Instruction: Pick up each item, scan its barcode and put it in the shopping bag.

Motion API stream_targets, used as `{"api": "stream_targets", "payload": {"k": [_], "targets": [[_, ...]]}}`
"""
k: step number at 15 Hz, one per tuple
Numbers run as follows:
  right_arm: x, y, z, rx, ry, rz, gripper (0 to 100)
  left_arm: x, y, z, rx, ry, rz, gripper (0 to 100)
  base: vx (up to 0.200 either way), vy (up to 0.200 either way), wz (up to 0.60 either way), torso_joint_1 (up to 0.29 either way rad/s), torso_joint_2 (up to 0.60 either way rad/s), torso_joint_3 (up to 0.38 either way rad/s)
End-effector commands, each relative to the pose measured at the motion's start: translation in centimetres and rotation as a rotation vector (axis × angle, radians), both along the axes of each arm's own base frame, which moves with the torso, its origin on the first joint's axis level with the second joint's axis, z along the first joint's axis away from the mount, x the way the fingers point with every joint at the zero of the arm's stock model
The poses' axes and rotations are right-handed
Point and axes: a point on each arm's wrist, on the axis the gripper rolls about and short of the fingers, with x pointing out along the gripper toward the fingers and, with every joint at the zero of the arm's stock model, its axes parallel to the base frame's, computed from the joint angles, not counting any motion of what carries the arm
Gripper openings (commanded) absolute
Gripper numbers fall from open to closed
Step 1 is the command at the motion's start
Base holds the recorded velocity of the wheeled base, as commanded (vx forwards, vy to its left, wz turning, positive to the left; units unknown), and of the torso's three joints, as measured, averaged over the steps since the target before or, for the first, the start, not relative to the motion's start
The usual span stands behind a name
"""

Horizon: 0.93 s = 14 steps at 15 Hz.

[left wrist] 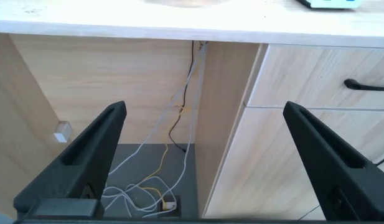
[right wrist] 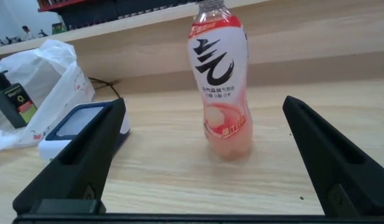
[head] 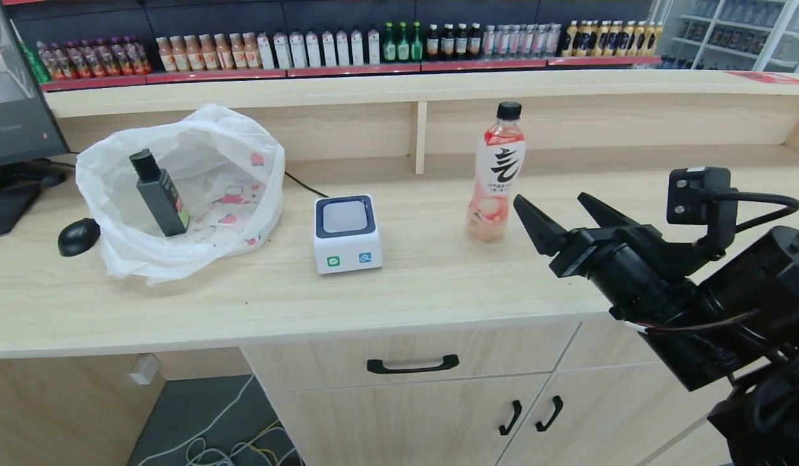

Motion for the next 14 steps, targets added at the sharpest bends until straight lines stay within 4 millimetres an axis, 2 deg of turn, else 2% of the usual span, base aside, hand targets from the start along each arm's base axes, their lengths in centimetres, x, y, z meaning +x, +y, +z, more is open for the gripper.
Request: {"api": "stream_targets", "payload": {"k": [1, 3, 5, 12, 14], "targets": [[-0.1, 0.1, 0.3, -0.006, -0.017, 0.002, 100, 0.0, 0.0, 0.0, 0.000, 0.000, 0.000, 100, 0.000, 0.000, 0.00, 0.000, 0.00, 0.000], [-0.8, -0.2, 0.0, -0.035, -0.008, -0.002, 100, 0.0, 0.0, 0.0, 0.002, 0.000, 0.000, 100, 0.000, 0.000, 0.00, 0.000, 0.00, 0.000], [-1.1, -0.5, 0.9, -0.042, -0.048, -0.006, 100, 0.0, 0.0, 0.0, 0.003, 0.000, 0.000, 100, 0.000, 0.000, 0.00, 0.000, 0.00, 0.000], [1.7, 1.2, 3.3, -0.135, 0.030, -0.007, 100, 0.0, 0.0, 0.0, 0.003, 0.000, 0.000, 100, 0.000, 0.000, 0.00, 0.000, 0.00, 0.000], [2.0, 1.4, 3.0, -0.163, 0.074, -0.003, 100, 0.0, 0.0, 0.0, 0.003, 0.000, 0.000, 100, 0.000, 0.000, 0.00, 0.000, 0.00, 0.000]]}}
